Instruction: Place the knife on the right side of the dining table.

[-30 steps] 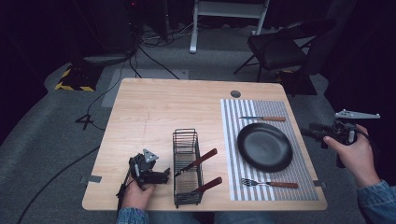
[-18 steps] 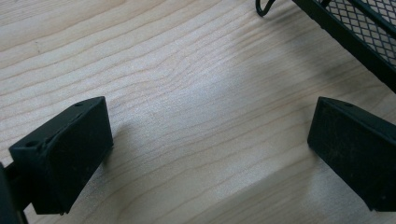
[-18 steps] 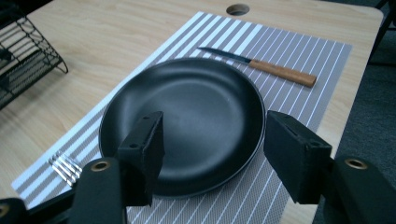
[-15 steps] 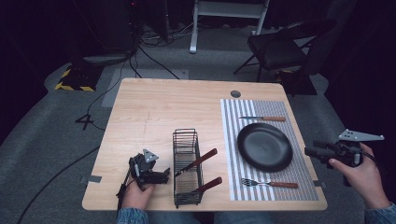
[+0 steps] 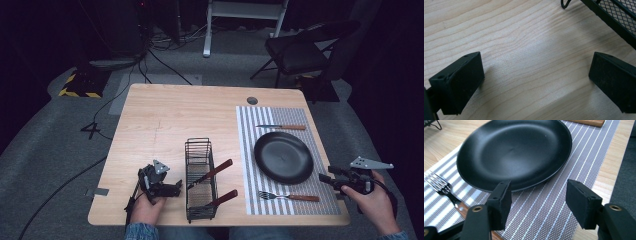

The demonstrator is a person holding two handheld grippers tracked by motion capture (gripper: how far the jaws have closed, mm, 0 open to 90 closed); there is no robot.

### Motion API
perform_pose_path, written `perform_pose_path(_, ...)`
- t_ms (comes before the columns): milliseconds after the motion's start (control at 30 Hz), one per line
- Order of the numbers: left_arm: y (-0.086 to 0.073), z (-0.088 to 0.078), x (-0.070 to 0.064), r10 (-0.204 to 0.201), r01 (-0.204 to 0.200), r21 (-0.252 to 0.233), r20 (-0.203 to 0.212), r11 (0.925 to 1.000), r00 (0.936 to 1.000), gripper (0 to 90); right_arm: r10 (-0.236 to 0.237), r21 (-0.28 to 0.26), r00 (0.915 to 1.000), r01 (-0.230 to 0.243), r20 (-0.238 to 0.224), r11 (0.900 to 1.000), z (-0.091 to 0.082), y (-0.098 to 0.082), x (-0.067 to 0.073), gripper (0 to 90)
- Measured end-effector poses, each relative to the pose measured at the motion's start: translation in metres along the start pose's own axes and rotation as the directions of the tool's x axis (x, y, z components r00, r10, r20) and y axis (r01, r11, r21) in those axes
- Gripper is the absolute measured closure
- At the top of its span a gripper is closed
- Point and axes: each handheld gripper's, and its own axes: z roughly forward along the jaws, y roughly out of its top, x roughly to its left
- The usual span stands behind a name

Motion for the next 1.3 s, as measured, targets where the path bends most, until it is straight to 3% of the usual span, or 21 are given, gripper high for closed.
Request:
perform_pose_path(300,0.000,0.000,0.000,0.000,0.000,0.000,0.000,1.0000,1.0000,0.1,-0.028,-0.064,0.9992,0.029,0.029,0.998,0.014,-0.023,0.006,38.4)
perform_pose_path(700,0.000,0.000,0.000,0.001,-0.001,0.000,0.000,1.0000,1.0000,0.1,-0.083,0.014,0.9940,0.082,0.071,0.996,0.028,-0.038,0.013,33.7)
perform_pose_path(900,0.000,0.000,0.000,0.000,0.000,0.000,0.000,1.0000,1.0000,0.1,-0.079,0.041,0.9914,0.075,0.105,0.996,0.029,-0.039,0.015,21.4)
perform_pose_path(933,0.000,0.000,0.000,0.001,-0.001,0.000,0.000,1.0000,1.0000,0.1,-0.058,0.050,0.9905,0.052,0.125,0.997,0.031,-0.038,0.015,17.2)
perform_pose_path(1300,0.000,0.000,0.000,0.000,0.000,0.000,0.000,1.0000,1.0000,0.1,-0.059,0.050,0.9906,0.054,0.123,0.997,0.031,-0.038,0.014,16.3)
